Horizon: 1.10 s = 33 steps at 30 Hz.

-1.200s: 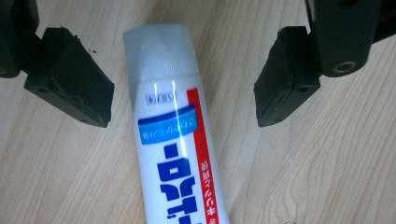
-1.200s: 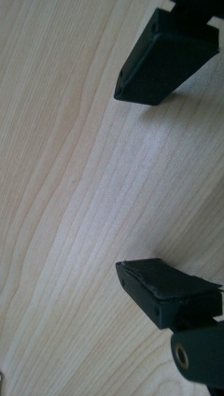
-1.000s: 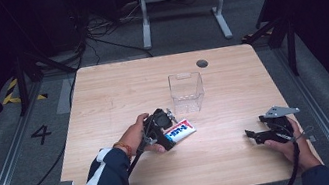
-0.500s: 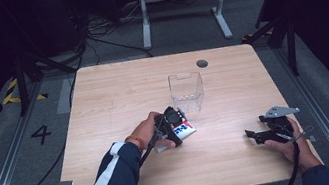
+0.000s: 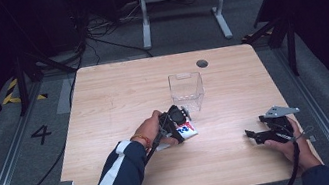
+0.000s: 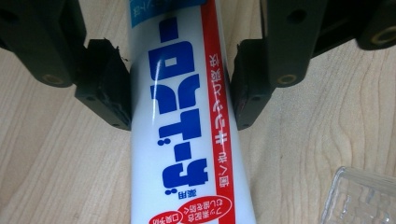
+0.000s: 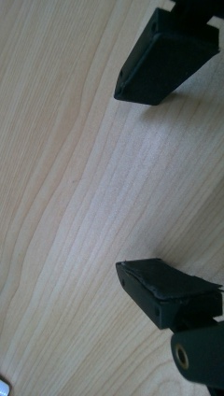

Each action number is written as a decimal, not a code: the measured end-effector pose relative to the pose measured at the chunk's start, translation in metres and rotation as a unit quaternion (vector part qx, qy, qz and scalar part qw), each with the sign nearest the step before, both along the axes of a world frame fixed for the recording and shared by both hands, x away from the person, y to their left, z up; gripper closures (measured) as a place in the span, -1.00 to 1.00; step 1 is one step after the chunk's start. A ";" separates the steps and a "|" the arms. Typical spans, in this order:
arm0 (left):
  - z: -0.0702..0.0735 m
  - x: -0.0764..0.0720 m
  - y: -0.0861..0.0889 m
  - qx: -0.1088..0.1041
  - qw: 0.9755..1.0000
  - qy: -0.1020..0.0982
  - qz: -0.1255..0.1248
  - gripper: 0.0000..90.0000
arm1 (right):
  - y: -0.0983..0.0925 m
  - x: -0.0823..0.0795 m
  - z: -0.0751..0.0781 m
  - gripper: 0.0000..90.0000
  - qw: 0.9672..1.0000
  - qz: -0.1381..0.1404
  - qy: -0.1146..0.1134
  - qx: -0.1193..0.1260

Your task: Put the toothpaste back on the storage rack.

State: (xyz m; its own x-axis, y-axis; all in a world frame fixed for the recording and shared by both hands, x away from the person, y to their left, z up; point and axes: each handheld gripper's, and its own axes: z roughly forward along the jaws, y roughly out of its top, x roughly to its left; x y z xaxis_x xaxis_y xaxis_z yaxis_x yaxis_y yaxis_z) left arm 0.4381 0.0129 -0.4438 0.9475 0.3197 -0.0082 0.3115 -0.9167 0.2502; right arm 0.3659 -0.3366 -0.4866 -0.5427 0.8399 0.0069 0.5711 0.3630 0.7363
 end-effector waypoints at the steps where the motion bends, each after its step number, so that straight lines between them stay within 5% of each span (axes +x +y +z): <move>1: 0.000 -0.001 0.000 -0.001 1.000 -0.001 -0.002 0.06 | 0.000 0.000 0.000 -0.67 1.000 0.000 0.000 0.000; 10: 0.008 -0.006 0.009 -0.019 1.000 -0.009 -0.004 0.40 | 0.000 0.000 0.000 -0.67 1.000 0.000 0.000 0.000; 20: 0.019 -0.012 0.026 -0.083 0.996 -0.033 0.009 0.49 | 0.000 0.000 0.000 -0.67 1.000 0.000 0.000 0.000; 33: 0.048 -0.023 0.048 -0.181 0.982 -0.056 0.027 0.52 | 0.000 0.000 0.000 -0.67 1.000 0.000 0.000 0.000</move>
